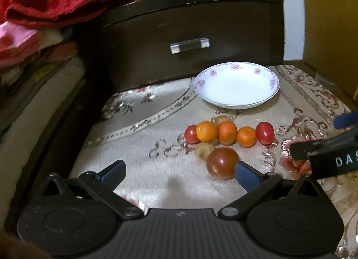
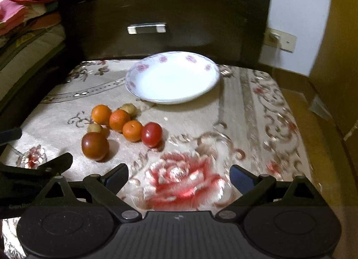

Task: Organize fruits
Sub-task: 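Grasp the large dark brown tomato with the left tool while the right tool grasps a red cherry tomato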

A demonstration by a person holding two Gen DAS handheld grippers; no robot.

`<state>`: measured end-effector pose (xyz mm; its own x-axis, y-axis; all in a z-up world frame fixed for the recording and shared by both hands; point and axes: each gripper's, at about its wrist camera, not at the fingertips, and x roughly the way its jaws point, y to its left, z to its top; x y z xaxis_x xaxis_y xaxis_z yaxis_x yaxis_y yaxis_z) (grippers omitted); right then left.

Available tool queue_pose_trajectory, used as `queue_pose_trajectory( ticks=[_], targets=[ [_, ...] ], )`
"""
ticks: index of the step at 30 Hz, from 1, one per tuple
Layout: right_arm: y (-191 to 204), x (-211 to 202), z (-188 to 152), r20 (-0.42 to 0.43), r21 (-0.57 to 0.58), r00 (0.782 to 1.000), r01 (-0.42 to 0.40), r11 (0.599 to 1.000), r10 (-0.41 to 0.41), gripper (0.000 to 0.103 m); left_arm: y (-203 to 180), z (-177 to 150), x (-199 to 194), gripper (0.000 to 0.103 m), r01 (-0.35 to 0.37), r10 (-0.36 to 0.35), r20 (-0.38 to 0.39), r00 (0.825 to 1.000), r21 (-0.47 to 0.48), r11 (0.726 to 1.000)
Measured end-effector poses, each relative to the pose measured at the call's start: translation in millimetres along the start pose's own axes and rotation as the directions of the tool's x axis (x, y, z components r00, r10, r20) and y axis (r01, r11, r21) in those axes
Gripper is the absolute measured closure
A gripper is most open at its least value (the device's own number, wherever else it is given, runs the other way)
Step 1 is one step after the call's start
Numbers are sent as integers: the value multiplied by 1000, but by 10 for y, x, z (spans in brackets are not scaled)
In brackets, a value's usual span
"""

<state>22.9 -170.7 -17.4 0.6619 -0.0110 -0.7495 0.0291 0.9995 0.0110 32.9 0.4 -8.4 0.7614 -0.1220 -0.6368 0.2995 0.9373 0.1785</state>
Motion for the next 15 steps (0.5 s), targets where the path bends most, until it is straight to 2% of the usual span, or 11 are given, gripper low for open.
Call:
queue_pose_trajectory(
  ticks=[4, 8, 11, 15],
  targets=[
    [1, 140, 128, 10, -74, 999, -43, 996, 44, 15, 39, 44, 149, 0, 39, -39, -7, 999, 50, 998],
    [76, 314, 222, 2, -188, 996, -91, 978, 93, 21, 45, 14, 277, 0, 114, -114, -29, 993, 3, 993],
    [91, 450, 275, -30, -221, 989, -146, 964, 143, 32, 6, -2, 356, 1, 156, -156, -41, 987, -5, 988],
    [135, 627, 334, -59, -273, 985, -171, 947, 161, 41, -57, -6, 440, 11, 184, -184, -40, 982, 2, 983]
  ],
)
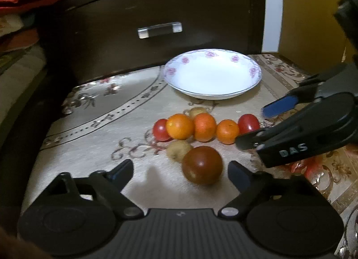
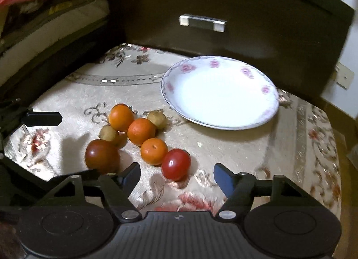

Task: Organize fruits
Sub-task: 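Grasp the large dark brown tomato with the left tool while the right tool grasps a red cherry tomato, then carry the dark tomato with the left tool while the right tool carries the cherry tomato to the plate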

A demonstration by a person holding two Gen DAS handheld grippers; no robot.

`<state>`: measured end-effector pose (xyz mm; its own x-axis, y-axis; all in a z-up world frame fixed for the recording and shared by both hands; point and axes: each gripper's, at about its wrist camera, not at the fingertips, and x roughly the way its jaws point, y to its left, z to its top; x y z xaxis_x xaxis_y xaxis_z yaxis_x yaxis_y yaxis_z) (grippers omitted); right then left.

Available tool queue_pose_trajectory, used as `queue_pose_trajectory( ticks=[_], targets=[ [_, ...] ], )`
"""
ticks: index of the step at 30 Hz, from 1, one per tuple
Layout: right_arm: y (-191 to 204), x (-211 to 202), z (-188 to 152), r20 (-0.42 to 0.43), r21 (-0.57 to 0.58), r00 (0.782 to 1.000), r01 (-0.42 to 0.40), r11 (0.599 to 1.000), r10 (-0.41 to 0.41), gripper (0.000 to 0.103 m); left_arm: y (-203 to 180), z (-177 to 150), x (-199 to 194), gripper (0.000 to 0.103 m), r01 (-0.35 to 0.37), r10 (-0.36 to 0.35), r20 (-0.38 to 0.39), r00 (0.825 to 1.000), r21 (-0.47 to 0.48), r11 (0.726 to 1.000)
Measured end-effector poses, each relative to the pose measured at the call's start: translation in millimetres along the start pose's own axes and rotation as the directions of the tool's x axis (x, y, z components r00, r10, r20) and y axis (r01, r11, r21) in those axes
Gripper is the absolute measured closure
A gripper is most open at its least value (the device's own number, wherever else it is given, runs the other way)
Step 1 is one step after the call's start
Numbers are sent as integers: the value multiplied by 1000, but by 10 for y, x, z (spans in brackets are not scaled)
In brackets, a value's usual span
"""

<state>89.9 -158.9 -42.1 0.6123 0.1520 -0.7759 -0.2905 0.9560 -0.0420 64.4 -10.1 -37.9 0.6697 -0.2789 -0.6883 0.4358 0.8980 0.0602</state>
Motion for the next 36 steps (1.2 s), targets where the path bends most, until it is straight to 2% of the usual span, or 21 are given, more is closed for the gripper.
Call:
queue_pose_trajectory(
  ticks=[3, 5, 7, 8, 11, 15, 25, 36],
  targets=[
    [-18, 100, 24, -37, -5, 999, -36, 999, 36, 59, -6, 10, 71, 23, 30, -30, -12, 999, -14, 999],
    [-15, 113, 18, -39, -22, 999, -38, 999, 37, 60, -4, 16, 146, 30, 55, -56, -33, 998, -30, 998],
    [-8, 112, 15, -40, -42, 999, -37, 998, 35, 60, -4, 13, 203, 40, 83, -85, -52, 995, -43, 996],
    [-14, 110, 16, -40, -42, 999, -38, 998, 36, 60, 0, 12, 214, 41, 91, -94, -52, 994, -51, 995],
    [-40, 90, 18, -37, -30, 999, -25, 999, 24, 71, -9, 26, 214, 46, 89, -92, -51, 994, -58, 994],
    [-73, 80, 3, -37, -10, 999, -28, 1000, 27, 73, 9, 39, 199, 54, 103, -107, -55, 993, -66, 993],
    [-164, -1, 51, -13, 50, 1000, -28, 998, 28, 73, 54, 39, 116, 56, 133, -139, -72, 988, -76, 988],
    [-249, -36, 157, 22, 96, 999, -33, 995, 31, 73, 147, 186, 47, 56, 166, -174, -40, 984, -141, 976]
  ],
)
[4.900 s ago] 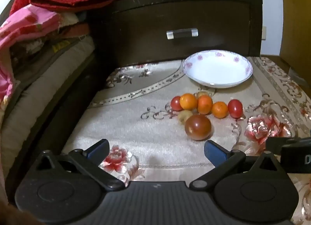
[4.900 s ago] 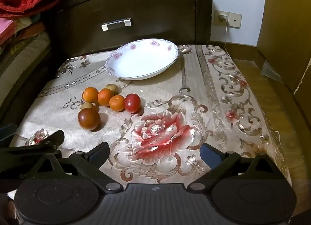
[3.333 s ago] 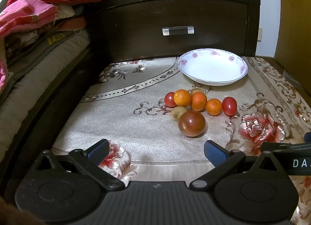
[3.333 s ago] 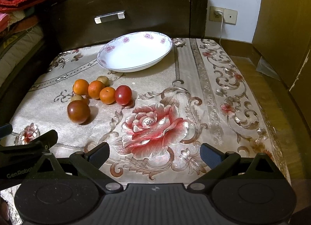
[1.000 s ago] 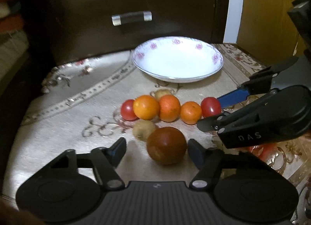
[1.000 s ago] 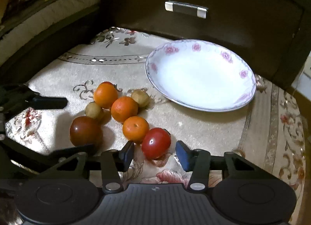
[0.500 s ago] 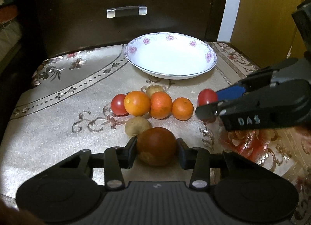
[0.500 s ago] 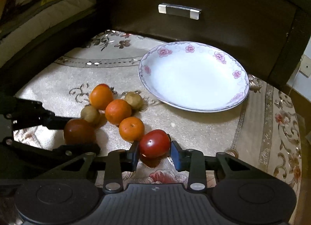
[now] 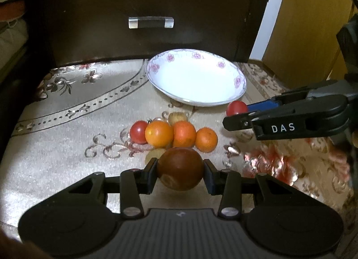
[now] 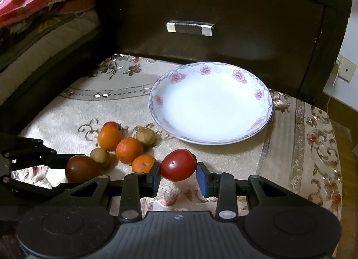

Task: Organize fruits
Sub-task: 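Carry the dark tomato with the left tool while the right tool carries the cherry tomato to the plate, then open the left tool over the plate while the right tool releases its cherry tomato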

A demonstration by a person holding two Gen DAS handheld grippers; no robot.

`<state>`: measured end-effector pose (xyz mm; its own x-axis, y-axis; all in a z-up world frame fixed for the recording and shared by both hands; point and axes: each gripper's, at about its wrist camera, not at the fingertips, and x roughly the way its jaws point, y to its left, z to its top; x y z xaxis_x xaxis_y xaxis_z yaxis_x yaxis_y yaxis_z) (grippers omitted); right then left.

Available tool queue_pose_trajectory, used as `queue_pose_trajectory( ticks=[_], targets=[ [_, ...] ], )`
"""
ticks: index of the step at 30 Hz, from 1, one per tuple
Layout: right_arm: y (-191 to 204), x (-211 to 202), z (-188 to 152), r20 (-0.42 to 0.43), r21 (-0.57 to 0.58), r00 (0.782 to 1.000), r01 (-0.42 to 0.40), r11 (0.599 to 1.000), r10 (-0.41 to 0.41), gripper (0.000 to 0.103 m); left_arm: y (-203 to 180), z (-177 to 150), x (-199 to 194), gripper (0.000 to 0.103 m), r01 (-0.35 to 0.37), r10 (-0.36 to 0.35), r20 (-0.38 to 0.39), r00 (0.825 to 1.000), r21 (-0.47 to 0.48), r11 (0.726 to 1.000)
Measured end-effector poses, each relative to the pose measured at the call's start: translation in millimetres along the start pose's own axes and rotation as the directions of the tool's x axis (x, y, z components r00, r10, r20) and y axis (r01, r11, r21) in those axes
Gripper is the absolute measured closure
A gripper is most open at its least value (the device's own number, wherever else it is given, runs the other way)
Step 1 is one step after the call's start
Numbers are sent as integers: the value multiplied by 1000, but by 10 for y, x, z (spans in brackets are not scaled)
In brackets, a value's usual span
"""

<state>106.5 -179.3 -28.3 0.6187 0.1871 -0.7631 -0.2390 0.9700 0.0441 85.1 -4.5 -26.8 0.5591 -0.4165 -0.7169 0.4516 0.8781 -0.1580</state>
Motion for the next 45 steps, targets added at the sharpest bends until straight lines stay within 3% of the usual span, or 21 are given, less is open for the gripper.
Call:
queue_pose_trajectory(
  ticks=[12, 21, 33, 38, 45],
  targets=[
    [-147, 65, 279, 57, 18, 998, 33, 999, -34, 73, 96, 460, 215, 56, 9, -7, 63, 998, -31, 999],
    [-337, 317, 441, 37, 30, 997, 62, 998, -63, 73, 28, 804, 576, 56, 15, -17, 89, 996, 25, 1000],
    [-430, 538, 540, 6, 14, 997, 77, 997, -77, 70, 81, 864, 783, 55, 2, -4, 83, 997, 28, 1000],
    [-447, 507, 556, 17, 25, 996, 87, 996, -87, 60, 80, 895, 730, 52, -1, -1, 98, 995, 23, 1000],
    [-442, 344, 616, 61, 51, 995, 81, 995, -84, 59, 108, 888, 534, 51, -15, 12, 111, 994, 20, 1000]
  ],
)
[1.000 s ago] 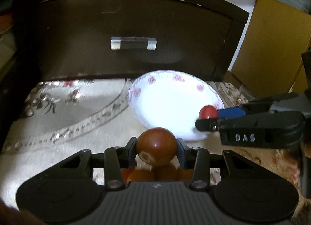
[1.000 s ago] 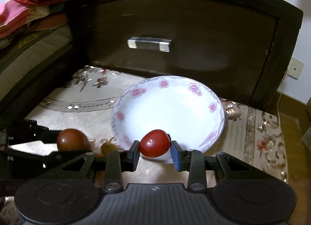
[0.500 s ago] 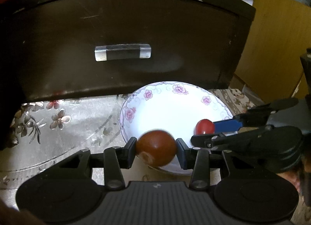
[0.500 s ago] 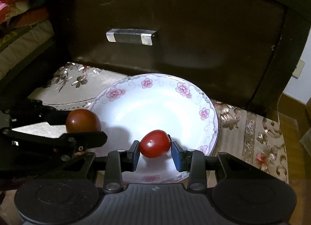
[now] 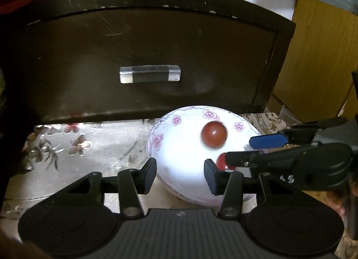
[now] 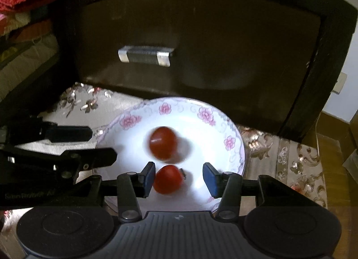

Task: Organize fruits
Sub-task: 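Open the left tool over the plate while the right tool releases its cherry tomato, then move both tools back from the plate toward the remaining fruit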

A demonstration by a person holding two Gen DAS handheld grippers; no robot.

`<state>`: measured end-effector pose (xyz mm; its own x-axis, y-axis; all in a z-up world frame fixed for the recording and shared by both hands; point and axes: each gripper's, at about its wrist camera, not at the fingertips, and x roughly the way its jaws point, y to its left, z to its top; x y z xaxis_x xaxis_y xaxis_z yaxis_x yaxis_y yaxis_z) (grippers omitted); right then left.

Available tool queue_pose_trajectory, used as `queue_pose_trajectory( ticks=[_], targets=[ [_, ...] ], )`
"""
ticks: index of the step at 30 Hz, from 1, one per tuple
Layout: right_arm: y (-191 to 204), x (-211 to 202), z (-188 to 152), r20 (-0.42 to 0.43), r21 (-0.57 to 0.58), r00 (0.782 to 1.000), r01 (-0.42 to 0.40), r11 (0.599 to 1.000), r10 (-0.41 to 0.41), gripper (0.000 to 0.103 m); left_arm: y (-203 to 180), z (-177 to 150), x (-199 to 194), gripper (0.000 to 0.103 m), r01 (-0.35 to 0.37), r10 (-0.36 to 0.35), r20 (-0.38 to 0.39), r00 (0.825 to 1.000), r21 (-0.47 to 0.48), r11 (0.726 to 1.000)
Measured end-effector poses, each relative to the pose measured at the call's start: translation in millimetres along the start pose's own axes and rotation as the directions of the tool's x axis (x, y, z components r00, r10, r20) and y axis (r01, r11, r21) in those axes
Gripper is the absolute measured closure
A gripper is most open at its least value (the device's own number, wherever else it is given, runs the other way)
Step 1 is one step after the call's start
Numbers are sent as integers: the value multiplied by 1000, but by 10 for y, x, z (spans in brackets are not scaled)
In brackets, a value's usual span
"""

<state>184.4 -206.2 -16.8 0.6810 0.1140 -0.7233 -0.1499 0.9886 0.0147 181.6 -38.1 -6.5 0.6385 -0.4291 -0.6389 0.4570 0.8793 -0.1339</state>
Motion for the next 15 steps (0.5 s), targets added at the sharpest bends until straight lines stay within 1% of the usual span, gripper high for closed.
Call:
queue_pose_trajectory(
  ticks=[6, 12, 15],
  targets=[
    [159, -240, -41, 18, 13, 1000, -26, 1000, 26, 59, 31, -91, -282, 50, -14, 14, -11, 1000, -12, 1000],
    [403, -465, -185, 7, -14, 998, -56, 998, 56, 59, -24, -262, -562, 50, -42, 42, -37, 998, -7, 999],
    [473, -553, -281, -6, -20, 998, -55, 998, 55, 58, -43, -354, -684, 50, -39, 38, -43, 998, -18, 999]
  ],
)
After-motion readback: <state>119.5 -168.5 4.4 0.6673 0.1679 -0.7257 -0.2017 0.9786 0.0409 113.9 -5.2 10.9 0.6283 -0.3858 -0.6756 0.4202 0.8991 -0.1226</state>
